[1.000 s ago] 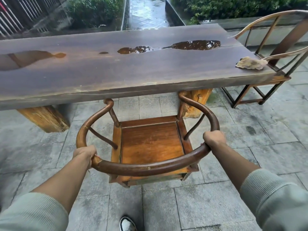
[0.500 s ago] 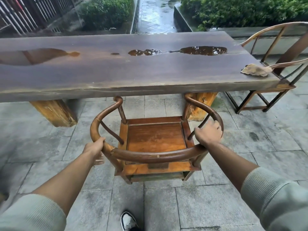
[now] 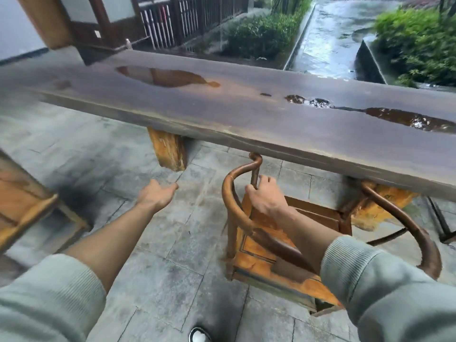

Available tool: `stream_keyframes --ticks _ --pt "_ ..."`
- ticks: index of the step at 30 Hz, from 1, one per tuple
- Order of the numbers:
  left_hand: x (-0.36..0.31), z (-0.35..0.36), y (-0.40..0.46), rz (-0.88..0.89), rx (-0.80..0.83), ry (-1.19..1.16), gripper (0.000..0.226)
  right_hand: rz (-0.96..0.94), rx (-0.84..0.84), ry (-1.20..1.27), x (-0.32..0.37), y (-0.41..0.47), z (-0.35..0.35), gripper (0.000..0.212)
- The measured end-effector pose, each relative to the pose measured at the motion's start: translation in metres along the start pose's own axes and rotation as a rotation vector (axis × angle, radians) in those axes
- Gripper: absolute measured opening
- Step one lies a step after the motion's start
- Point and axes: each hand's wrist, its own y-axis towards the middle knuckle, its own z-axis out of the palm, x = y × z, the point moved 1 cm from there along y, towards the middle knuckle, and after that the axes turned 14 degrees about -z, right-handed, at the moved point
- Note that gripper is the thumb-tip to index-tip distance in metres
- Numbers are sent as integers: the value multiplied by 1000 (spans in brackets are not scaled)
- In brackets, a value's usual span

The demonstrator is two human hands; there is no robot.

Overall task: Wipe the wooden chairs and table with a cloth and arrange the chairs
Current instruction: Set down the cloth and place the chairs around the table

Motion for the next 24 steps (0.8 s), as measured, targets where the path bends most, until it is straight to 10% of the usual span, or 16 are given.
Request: stream_keyframes --ticks 24 --pt "285 -301 272 -606 -285 -178 84 -705 557 -144 476 295 334 66"
